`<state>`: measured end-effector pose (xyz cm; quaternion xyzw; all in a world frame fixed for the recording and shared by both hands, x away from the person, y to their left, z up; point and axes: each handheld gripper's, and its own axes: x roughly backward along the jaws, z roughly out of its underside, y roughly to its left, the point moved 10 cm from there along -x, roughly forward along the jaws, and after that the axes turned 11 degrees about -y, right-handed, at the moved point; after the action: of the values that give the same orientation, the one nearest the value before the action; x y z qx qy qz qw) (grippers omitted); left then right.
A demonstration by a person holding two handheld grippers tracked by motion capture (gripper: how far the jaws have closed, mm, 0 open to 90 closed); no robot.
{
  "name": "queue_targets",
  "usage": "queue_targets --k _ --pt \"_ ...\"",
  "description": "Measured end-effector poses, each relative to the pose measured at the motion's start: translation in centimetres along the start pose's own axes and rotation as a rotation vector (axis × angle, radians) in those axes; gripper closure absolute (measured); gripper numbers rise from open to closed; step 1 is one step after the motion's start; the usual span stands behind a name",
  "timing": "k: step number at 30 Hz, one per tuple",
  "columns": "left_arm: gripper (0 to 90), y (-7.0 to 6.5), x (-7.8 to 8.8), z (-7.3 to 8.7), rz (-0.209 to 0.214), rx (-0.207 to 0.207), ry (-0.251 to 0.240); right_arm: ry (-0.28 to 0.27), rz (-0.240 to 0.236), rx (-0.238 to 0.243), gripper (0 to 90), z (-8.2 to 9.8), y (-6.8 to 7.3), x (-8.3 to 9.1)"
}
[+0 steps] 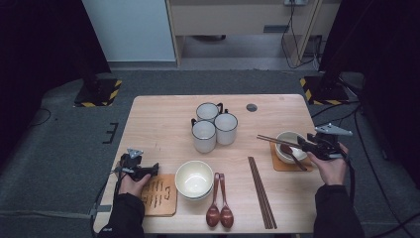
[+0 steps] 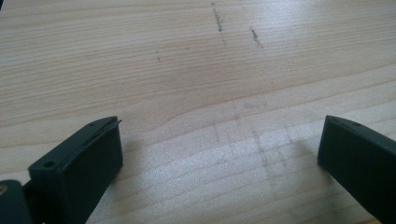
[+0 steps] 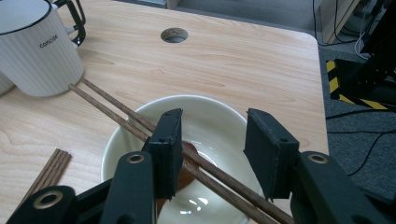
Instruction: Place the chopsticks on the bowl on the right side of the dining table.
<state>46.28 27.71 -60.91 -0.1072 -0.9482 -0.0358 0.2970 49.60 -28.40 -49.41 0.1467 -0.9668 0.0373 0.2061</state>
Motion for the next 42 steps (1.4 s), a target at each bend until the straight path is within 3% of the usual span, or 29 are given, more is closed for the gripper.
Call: queue_targets --k 23,42 --pt "0.0 0.0 0.0 0.0 0.000 0.000 0.000 -0.016 0.004 0.002 55.7 -0.3 0.4 -2.6" --pt "0.0 0.0 0.0 0.0 0.000 0.000 0.000 0.059 0.008 0.002 54.4 1.4 0.5 -4.4"
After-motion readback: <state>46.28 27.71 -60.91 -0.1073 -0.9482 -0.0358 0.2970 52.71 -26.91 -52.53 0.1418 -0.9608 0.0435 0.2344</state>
